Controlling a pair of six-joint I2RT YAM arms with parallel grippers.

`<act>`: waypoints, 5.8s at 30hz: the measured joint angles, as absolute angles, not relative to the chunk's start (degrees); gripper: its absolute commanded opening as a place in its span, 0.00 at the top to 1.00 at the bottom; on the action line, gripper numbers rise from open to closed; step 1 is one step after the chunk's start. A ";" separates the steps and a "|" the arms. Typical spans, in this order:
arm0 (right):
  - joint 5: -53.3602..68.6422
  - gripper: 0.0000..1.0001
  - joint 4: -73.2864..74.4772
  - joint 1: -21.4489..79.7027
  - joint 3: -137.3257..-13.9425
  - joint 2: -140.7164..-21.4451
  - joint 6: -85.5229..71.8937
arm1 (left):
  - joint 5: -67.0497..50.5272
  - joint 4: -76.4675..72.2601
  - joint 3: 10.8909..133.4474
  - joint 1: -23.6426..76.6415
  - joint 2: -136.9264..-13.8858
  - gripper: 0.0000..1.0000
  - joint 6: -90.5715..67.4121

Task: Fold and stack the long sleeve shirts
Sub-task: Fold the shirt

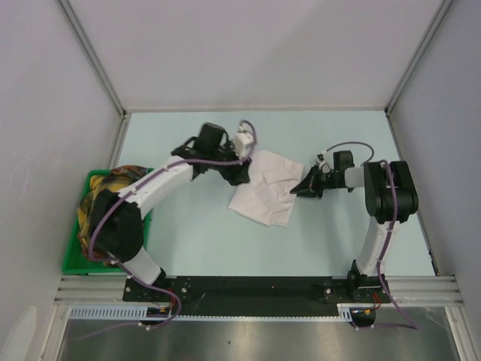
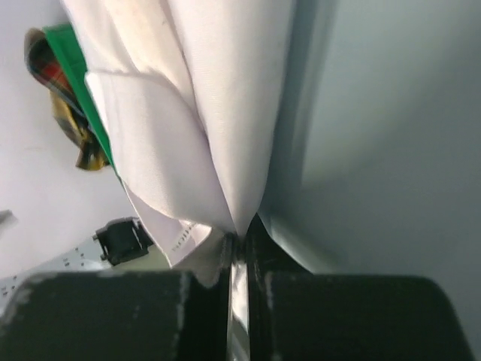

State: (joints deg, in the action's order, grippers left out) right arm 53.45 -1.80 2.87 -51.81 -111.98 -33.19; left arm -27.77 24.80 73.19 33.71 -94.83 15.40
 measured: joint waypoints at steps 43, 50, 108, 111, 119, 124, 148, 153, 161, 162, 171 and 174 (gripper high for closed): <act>47.46 0.96 81.34 22.48 -133.64 -151.74 38.35 | -53.08 16.05 42.87 29.78 -85.54 0.44 -8.86; 43.18 0.35 78.37 29.85 -133.56 -148.49 39.57 | -46.50 31.00 56.66 9.52 -84.82 0.31 1.63; 54.04 0.39 49.74 7.03 -71.44 -115.61 8.84 | -45.71 25.58 54.52 7.86 -100.47 0.34 -2.61; 52.97 0.47 45.84 7.51 -69.78 -115.72 6.72 | -46.44 24.47 54.33 7.86 -102.06 0.38 -3.86; 52.14 0.93 37.12 7.81 -69.78 -117.10 2.87 | -49.15 20.38 48.10 8.23 -101.25 0.56 -7.20; 52.14 0.75 36.10 8.71 -72.03 -119.83 0.84 | -50.43 20.25 49.21 6.85 -101.56 0.34 -7.46; 56.03 0.53 40.47 4.91 -53.54 -102.06 1.23 | -57.84 10.94 31.59 8.51 -87.07 0.49 -19.07; 57.10 0.55 42.94 3.60 -55.77 -100.33 2.20 | -57.82 10.24 31.59 8.51 -86.17 0.39 -19.46; 61.28 0.57 42.24 7.64 -58.17 -99.20 0.97 | -57.23 11.70 31.62 9.41 -82.41 0.44 -19.00; 61.47 0.58 42.00 8.19 -58.19 -99.22 0.58 | -57.32 11.66 31.62 9.91 -82.19 0.48 -19.03; 62.50 0.62 38.28 12.23 -58.54 -102.15 -2.87 | -55.42 12.29 31.53 14.70 -79.83 0.71 -19.94; 62.37 0.64 37.06 12.99 -58.54 -103.92 -3.53 | -51.24 14.50 31.79 14.50 -81.08 0.73 -19.88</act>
State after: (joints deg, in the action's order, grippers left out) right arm 62.37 37.06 12.99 -58.54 -103.92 -3.53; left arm -51.24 14.50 31.79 14.50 -81.08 -19.88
